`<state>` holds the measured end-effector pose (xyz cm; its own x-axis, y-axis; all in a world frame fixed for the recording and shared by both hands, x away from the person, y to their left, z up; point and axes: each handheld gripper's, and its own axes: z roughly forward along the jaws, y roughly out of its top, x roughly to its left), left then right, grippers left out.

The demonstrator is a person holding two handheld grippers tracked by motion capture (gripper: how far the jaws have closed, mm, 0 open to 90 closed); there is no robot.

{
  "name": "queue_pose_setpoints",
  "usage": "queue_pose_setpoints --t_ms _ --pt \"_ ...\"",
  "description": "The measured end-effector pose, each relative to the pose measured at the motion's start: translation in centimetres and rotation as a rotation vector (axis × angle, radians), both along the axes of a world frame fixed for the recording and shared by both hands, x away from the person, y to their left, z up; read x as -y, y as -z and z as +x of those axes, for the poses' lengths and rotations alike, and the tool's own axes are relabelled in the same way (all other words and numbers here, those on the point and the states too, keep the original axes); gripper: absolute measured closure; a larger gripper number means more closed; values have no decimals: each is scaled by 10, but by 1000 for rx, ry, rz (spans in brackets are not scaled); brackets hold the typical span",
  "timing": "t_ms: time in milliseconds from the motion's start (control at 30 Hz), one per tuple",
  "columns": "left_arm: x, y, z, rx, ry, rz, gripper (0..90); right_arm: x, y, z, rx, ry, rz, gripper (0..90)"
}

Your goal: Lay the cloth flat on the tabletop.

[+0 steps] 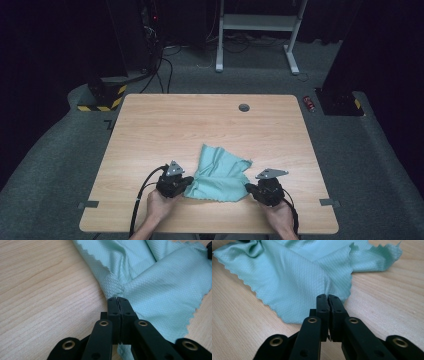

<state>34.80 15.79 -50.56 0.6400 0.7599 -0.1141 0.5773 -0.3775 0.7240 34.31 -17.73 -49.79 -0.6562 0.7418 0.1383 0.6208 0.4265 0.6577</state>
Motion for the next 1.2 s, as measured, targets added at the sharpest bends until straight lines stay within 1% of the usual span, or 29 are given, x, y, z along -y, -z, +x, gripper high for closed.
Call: queue_pose_setpoints --t_ms 33,100,167,200,267,300,367,400,433,500,533,567,600,633,667,733,800,867,933,967,1033,1067,1200 --pt "0 -1 1 2 -1 -3 881 0 0 0 -5 -1 6 804" --pt "0 -3 3 5 -12 -5 828 1 -4 3 10 3 20 766" --pt "0 -7 7 11 -28 -8 757 2 -11 8 41 19 32 727" --pt "1 -8 9 16 -35 -6 726 2 -15 12 61 36 29 721" --pt "3 -12 16 29 -57 5 671 3 -18 20 95 66 13 710" --pt "4 -12 19 31 -65 10 655 3 -19 28 99 89 8 704" --pt "7 -12 27 21 -74 8 627 4 -16 40 92 118 -1 689" --pt "8 -11 31 8 -82 6 616 3 -15 44 89 125 -7 678" --pt "9 -11 36 4 -87 13 605 3 -14 48 85 131 -12 669" --pt "12 -9 45 -13 -101 7 583 0 -12 55 76 140 -21 656" --pt "13 -9 49 -10 -106 0 573 -1 -12 57 76 142 -28 654" --pt "15 -8 53 -15 -112 9 565 -3 -12 59 79 145 -34 653" --pt "16 -8 58 -8 -113 28 560 -4 -12 61 80 148 -36 651" --pt "18 -9 62 -7 -121 30 559 -5 -12 63 76 148 -37 649" --pt "18 -9 66 1 -127 32 556 -6 -12 65 75 150 -40 646" --pt "21 -9 77 -1 -141 52 550 -8 -12 70 66 153 -42 644" --pt "23 -8 84 -5 -151 53 550 -9 -11 74 60 156 -44 647" --pt "26 -6 91 -9 -151 66 550 -10 -10 76 47 154 -49 661" --pt "28 -4 96 -6 -158 58 550 -10 -8 78 40 151 -61 684" --pt "28 -2 98 -10 -165 52 550 -10 -7 79 36 149 -63 698" --pt "29 3 101 -26 -179 46 553 -10 -6 80 34 147 -69 741" --pt "29 5 102 -30 -178 49 556 -10 -6 80 36 142 -70 767" --pt "30 8 105 -31 -179 50 587 -10 -6 81 31 124 -88 850"
